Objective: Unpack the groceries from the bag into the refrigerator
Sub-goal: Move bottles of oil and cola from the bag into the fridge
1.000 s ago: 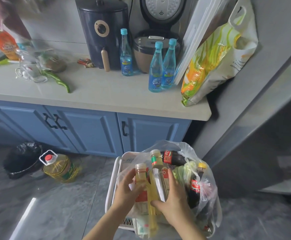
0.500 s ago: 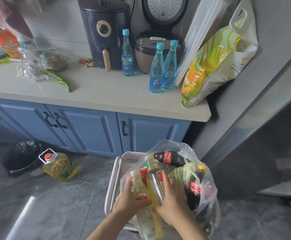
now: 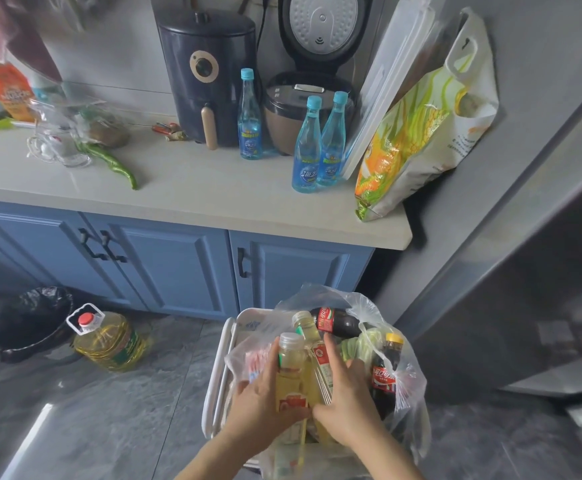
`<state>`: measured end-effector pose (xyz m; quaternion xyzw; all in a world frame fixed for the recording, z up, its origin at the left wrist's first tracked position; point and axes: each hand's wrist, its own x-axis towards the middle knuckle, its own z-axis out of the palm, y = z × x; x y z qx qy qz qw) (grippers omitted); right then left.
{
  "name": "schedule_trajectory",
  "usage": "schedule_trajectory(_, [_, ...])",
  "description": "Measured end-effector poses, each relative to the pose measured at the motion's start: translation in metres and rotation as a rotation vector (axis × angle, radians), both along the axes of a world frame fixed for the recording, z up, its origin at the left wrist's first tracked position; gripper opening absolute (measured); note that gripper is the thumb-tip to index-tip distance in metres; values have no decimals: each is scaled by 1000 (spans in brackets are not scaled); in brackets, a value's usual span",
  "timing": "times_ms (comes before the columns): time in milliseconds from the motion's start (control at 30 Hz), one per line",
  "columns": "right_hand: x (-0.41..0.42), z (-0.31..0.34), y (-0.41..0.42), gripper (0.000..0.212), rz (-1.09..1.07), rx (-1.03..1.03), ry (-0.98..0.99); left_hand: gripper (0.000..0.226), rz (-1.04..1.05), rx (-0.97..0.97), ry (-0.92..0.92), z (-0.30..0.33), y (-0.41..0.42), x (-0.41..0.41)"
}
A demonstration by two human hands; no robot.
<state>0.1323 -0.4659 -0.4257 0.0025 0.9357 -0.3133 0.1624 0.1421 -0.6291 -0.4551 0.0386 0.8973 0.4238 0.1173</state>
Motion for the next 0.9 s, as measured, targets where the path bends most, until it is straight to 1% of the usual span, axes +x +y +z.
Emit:
schedule_trajectory(33, [1,0,-1,116,-3,-10,14,115,-6,12,16,2,-1,1])
schedule_trajectory(133, [3,2,-2,116,-35,-76,65,116,53,-7,144,7,-1,5])
schedule_trajectory(233, [9,8,-2,112,-74,-180,214,115,46,9,287,24,-1,-1])
schedule_trajectory(400, [15,45,-4,109,-129,-302,482,113,145,57,445,95,-3,-17])
schedule_trajectory(467, [15,72,-5,106,-150,-340,587,114,139,65,492,127,-3,-22])
schedule_trajectory(533, [13,100,-6,103,-175,-332,682,116,115,92,514,160,-3,-28])
schedule_trajectory(667, [10,165,3,104,-256,-301,845,114,22,175,554,232,5,-42])
schedule_trajectory(767, [17,216,20,103,-327,-312,951,107,-149,263,535,284,21,-50])
schedule_trajectory(900, [37,273,58,100,-425,-336,1074,108,-351,422,542,336,61,-62])
